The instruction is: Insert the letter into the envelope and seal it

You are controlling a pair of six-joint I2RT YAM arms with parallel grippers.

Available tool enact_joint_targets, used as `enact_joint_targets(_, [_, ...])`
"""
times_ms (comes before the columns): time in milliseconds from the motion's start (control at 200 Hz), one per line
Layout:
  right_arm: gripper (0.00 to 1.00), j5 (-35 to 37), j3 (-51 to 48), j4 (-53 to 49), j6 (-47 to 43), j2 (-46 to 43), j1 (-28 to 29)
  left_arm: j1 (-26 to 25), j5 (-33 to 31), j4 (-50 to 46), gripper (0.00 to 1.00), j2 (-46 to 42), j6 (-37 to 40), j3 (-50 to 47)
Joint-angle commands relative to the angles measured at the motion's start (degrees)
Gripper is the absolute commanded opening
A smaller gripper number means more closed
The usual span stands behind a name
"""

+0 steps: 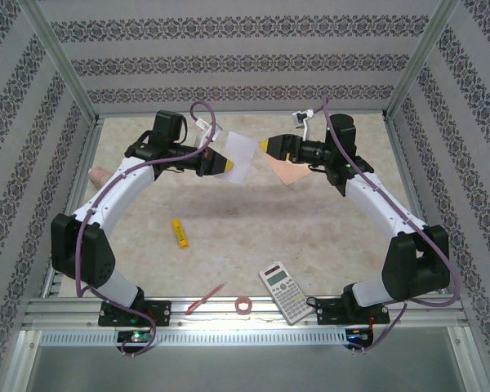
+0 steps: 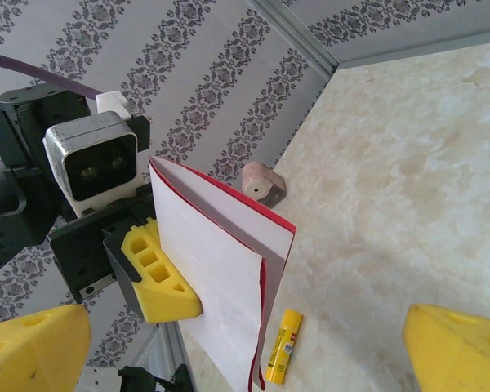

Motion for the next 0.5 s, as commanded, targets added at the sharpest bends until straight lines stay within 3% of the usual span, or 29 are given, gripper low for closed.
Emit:
enact_joint_targets(0, [0.98,-1.9,-0.3,0.1,-1.6,-1.6,-0.4,0.6,2.0,-1.7,0.00,0.5,2.0,2.3])
enact_joint_targets(265, [0.97,-0.6,-2.8,1.2,-2.8,-2.9,-0.2,0.7,3.0,1.4,0.00,0.4,1.2,2.0])
enact_joint_targets(495, [0.97,-0.7,-4.5,4.4,-2.3,-2.9,2.1,0.7,5.8,22.5,0.00,-0.8,-14.0,-5.1])
